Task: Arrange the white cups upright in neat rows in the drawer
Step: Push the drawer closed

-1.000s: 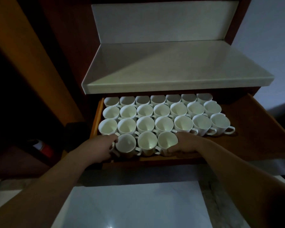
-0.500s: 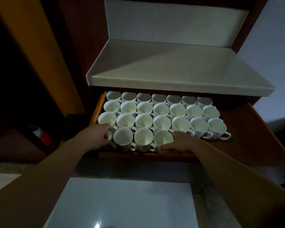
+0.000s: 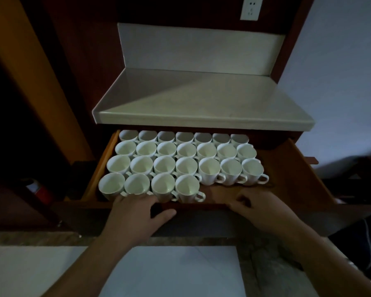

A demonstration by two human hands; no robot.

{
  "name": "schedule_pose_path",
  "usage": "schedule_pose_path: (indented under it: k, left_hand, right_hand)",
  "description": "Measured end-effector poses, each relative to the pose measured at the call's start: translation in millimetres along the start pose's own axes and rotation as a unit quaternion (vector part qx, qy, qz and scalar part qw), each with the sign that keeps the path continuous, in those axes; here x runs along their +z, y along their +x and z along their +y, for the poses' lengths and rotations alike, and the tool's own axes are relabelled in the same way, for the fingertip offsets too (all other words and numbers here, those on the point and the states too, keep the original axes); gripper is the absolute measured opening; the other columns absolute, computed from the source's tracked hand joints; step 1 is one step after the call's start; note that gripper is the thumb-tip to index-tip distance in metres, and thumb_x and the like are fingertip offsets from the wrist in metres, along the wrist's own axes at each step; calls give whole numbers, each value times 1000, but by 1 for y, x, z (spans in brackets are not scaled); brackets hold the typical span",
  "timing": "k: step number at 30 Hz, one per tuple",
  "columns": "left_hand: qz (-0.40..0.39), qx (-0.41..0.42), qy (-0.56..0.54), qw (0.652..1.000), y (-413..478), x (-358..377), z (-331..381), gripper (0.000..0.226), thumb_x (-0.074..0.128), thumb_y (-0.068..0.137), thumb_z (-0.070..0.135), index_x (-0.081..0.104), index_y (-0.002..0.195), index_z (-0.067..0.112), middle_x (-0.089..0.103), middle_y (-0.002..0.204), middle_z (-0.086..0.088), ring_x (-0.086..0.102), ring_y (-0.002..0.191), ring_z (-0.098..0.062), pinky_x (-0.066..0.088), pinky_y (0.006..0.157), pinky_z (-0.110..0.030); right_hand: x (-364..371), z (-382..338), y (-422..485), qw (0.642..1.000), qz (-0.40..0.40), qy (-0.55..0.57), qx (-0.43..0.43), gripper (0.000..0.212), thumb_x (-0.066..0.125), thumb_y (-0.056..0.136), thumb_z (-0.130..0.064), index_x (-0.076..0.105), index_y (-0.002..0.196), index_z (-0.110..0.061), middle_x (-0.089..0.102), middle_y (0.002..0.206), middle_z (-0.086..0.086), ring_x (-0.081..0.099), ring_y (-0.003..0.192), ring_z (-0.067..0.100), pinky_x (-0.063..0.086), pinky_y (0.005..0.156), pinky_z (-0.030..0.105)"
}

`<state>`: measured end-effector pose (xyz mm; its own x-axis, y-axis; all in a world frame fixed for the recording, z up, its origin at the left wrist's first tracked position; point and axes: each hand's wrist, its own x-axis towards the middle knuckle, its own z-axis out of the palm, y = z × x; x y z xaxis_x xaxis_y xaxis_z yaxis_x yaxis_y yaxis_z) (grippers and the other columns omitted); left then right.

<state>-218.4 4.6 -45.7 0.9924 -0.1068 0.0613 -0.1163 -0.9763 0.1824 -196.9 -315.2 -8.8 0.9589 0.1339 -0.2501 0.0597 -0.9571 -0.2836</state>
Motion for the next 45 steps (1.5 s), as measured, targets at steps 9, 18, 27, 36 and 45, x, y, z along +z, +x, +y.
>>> schedule_pose_path:
  k: [9, 18, 27, 36, 45]
  left_hand:
    - [97, -21, 69, 993, 0, 30, 1, 74, 21, 84, 94, 68, 89, 37, 72, 94, 19, 65, 96, -9, 47, 94, -38]
    - [112, -16, 75, 991, 34, 33, -3, 74, 22, 86, 92, 70, 93, 36, 72, 96, 18, 65, 99, -9, 47, 94, -39]
    - [125, -7, 88, 988, 103, 37, -12, 67, 26, 86, 90, 63, 83, 35, 67, 82, 15, 62, 86, -12, 45, 84, -40]
    - [122, 0, 92, 988, 170, 37, -25, 69, 23, 87, 90, 63, 86, 34, 65, 82, 14, 60, 84, -12, 42, 79, -38]
    - [143, 15, 87, 986, 213, 39, -32, 61, 38, 90, 85, 62, 82, 30, 65, 77, 10, 61, 78, -17, 42, 75, -39]
  right_hand:
    - [33, 19, 1, 985, 125, -89, -83, 55, 40, 91, -82, 55, 126, -42, 65, 123, -18, 61, 111, 4, 44, 94, 24]
    - [24, 21, 37, 976, 160, -106, -105, 52, 42, 93, -79, 60, 119, -39, 70, 115, -16, 65, 104, 5, 42, 86, 23]
    - [2, 20, 100, 978, 156, -105, -86, 49, 46, 92, -78, 59, 118, -39, 69, 115, -14, 64, 104, 7, 46, 88, 27]
    - [-13, 18, 160, 970, 203, -86, -105, 37, 62, 90, -68, 67, 114, -39, 74, 107, -11, 70, 98, 14, 46, 77, 29]
    - [-22, 20, 207, 973, 181, -127, -71, 47, 40, 93, -77, 63, 98, -36, 71, 103, -10, 68, 100, 14, 46, 84, 33]
